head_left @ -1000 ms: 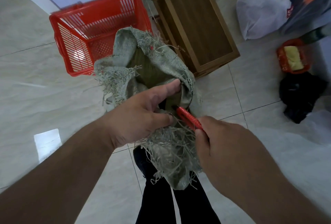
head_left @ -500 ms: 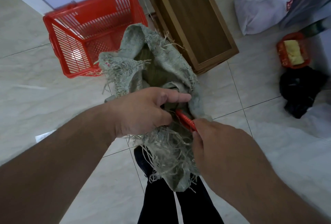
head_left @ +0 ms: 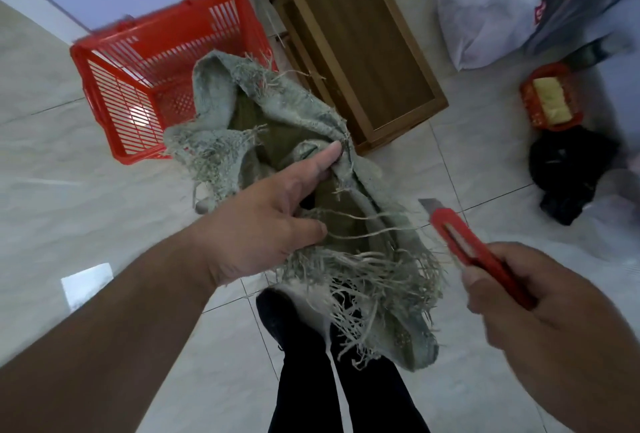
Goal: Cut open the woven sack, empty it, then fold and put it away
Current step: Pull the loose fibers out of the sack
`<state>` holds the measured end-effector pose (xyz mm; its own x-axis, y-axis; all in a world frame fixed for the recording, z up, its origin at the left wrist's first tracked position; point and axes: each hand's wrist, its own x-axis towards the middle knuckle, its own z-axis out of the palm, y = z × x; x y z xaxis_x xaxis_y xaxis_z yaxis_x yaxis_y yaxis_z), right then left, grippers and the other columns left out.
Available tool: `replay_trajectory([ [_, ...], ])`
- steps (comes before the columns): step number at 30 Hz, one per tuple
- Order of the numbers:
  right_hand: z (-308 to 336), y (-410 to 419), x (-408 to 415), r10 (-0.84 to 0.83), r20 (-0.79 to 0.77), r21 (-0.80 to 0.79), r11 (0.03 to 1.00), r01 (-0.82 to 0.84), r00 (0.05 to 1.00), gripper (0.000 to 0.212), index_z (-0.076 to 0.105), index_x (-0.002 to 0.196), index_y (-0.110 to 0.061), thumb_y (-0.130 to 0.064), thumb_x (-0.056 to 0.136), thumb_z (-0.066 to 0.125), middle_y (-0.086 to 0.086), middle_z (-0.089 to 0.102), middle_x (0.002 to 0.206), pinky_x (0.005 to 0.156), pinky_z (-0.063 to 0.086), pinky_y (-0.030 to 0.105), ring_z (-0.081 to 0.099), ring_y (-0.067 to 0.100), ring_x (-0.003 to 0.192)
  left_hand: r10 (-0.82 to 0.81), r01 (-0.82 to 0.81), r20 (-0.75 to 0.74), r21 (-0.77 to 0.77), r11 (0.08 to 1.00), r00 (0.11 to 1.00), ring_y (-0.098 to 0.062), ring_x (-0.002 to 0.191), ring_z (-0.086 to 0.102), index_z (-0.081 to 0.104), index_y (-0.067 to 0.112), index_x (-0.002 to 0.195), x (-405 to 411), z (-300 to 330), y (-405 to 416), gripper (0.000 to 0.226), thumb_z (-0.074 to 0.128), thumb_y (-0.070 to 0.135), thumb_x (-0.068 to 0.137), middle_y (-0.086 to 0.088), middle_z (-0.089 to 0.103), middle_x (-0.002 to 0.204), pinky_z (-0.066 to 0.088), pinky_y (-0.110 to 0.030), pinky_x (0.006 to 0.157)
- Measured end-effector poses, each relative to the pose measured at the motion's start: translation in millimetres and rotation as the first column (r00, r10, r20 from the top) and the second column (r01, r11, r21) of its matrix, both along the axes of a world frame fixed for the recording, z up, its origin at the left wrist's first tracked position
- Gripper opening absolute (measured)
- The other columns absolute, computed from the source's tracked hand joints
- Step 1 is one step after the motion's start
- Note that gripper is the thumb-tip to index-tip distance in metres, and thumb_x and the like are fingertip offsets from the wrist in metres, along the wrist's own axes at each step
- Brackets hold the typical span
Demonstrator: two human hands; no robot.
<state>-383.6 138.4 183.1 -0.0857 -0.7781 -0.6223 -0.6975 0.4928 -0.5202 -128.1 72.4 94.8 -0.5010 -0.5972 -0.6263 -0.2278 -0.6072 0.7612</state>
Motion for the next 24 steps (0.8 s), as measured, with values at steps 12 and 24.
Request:
replay_trajectory([
  [12,-85.9,-15.3,53.5,-0.518,0.125,0.071,0.855,0.513,0.846,0.018,0.065,0.084,-0.019,-0.028,0.086,0.081,0.0,0.065,0.072,0.056,0.05,0.034,0.062,0.019,0.062,0.145,-0.146,-0.018,-0.078,0.986,0.989,0.004,0.126,0.06,0.015,0.038,0.162,7.4,4.7,16.5,0.095,0.056,-0.016,0.096,0.02,0.04,0.161,0.056,-0.024,0.092],
  [24,-65.0,-50.3,55.7,-0.572,0.5,0.238,0.812,0.532,0.65,0.011,0.078,0.102,-0.014,-0.019,0.092,0.078,0.011,0.083,0.093,0.087,0.062,0.047,0.08,0.03,0.089,0.077,0.183,0.394,-0.58,0.794,0.916,0.005,0.091,0.059,0.06,0.035,0.112,-29.7,46.0,26.7,0.032,0.069,0.054,0.089,0.023,0.064,0.102,0.049,-0.017,0.078],
])
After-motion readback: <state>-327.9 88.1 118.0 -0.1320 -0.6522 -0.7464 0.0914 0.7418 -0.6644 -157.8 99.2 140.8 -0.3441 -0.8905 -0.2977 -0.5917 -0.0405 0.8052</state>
